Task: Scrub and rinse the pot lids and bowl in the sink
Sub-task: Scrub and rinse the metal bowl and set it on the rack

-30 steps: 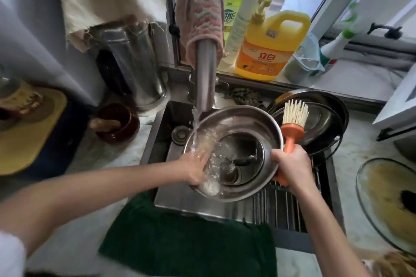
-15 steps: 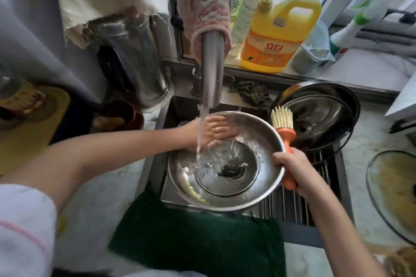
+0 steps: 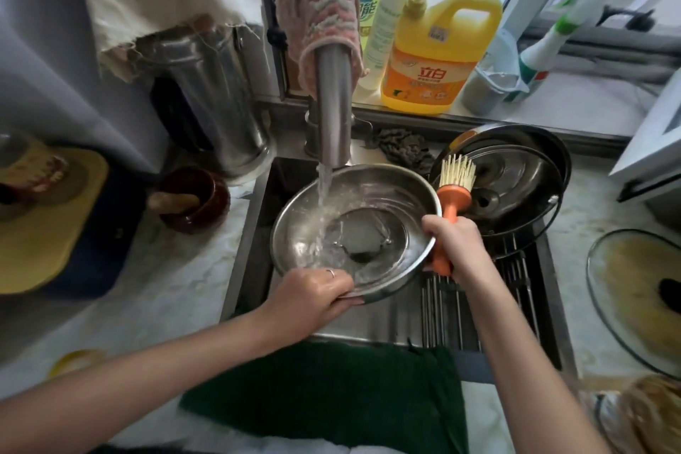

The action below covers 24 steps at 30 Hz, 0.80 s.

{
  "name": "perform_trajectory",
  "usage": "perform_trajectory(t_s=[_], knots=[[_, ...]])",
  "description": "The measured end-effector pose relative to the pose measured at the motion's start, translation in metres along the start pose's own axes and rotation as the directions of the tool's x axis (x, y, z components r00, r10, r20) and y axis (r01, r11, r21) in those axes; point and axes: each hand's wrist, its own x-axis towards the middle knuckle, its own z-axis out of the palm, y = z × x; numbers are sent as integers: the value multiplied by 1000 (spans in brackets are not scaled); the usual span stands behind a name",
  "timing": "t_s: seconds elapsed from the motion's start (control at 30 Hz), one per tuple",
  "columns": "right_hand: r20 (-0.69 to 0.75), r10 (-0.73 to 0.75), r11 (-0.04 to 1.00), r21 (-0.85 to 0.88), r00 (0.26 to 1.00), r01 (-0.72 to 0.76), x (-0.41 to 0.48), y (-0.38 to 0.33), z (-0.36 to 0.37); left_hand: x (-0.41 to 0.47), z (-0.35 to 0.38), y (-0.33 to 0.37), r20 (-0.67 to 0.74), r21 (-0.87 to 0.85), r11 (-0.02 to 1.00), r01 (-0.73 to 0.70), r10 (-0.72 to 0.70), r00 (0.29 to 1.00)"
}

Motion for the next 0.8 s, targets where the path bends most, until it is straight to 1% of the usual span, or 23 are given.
perform_trajectory(t_s=[0.07,0.1,0.13,0.2,0.23,0.3,0.33,0.37,0.43,0.47,0.5,0.57,0.6,0.63,0.7,0.8], knots=[[-7,-46,999,-27,999,45,-3,1,2,0,5,-7,-163,56,994,-91,99,982],[1,-61,998,-26,998,61,-5,1,3,2,3,-10,-227,61,995,-77,89,970],[3,-58,998,-8,998,58,-3,3,3,7,-1,-11,-273,34,999,-21,30,961],[-2,-61,998,-26,998,61,-4,4,6,20,-8,-14,-322,-78,984,160,-177,930],[-18,-103,991,-84,995,101,-6,5,8,26,-8,-19,-314,-155,956,251,-288,905],[-70,-246,946,-233,967,224,-4,12,9,40,-4,-35,-233,-285,865,412,-480,846],[-86,-308,917,-292,948,271,-3,15,8,45,1,-44,-181,-302,824,479,-543,820],[-81,-355,891,-329,931,312,-4,16,7,51,5,-53,-131,-293,801,522,-575,808],[-48,-446,841,-363,894,400,-6,18,6,60,10,-68,-33,-265,803,534,-561,827],[-25,-490,823,-343,871,453,-5,18,7,65,10,-73,19,-245,817,522,-534,845],[3,-515,820,-290,857,494,-7,16,8,70,9,-76,75,-218,831,513,-510,857],[90,-523,829,-175,847,531,-6,13,11,79,6,-78,168,-123,867,483,-462,871],[138,-517,832,-152,845,534,-4,12,14,84,5,-78,208,-86,883,462,-438,875],[181,-495,836,-169,850,523,-2,12,16,88,2,-78,243,-81,891,447,-417,876],[294,-453,831,-201,841,518,0,9,19,95,-3,-79,289,-131,892,432,-383,878],[494,-322,871,-179,807,457,-2,8,16,100,-14,-81,338,-227,877,423,-336,879]])
